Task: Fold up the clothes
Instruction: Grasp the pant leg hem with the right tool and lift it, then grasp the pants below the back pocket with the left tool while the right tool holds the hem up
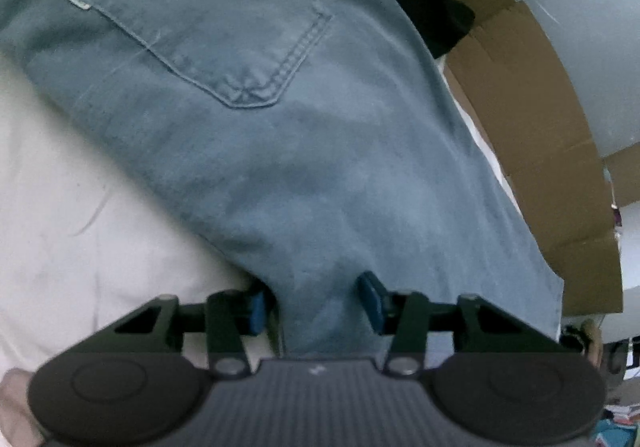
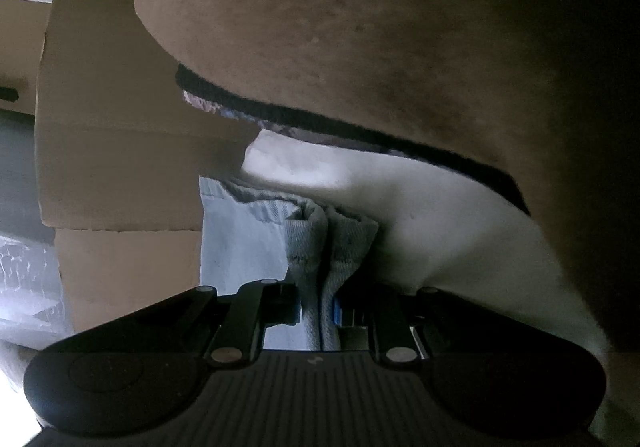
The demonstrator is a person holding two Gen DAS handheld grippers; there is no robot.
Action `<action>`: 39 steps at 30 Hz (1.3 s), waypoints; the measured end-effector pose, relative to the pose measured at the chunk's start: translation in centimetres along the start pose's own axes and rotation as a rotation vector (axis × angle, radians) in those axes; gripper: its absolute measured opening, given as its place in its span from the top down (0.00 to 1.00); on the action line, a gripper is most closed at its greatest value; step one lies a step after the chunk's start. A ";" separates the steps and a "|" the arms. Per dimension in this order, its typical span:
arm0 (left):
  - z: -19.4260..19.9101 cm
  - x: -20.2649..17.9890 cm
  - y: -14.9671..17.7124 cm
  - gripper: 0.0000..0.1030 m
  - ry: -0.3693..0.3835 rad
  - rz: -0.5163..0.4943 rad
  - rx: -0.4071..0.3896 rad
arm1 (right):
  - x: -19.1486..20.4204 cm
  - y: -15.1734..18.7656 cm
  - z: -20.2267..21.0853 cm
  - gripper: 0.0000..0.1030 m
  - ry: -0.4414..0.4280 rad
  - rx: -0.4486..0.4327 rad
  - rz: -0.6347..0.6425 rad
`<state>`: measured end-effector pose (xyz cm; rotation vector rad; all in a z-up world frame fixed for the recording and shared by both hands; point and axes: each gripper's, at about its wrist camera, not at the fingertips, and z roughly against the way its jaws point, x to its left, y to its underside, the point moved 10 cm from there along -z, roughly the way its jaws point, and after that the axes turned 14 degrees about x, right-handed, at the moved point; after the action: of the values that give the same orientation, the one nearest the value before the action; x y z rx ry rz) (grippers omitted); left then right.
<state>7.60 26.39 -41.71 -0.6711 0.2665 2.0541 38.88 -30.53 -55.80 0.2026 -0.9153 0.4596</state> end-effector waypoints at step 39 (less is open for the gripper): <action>6.4 -4.8 -5.0 0.83 -0.232 -0.082 0.162 | 3.2 1.4 14.4 0.94 -0.026 0.078 0.100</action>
<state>11.52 28.50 -33.33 -0.3358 0.2624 1.9853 29.57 -33.49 -44.63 0.2351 -0.9371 0.5866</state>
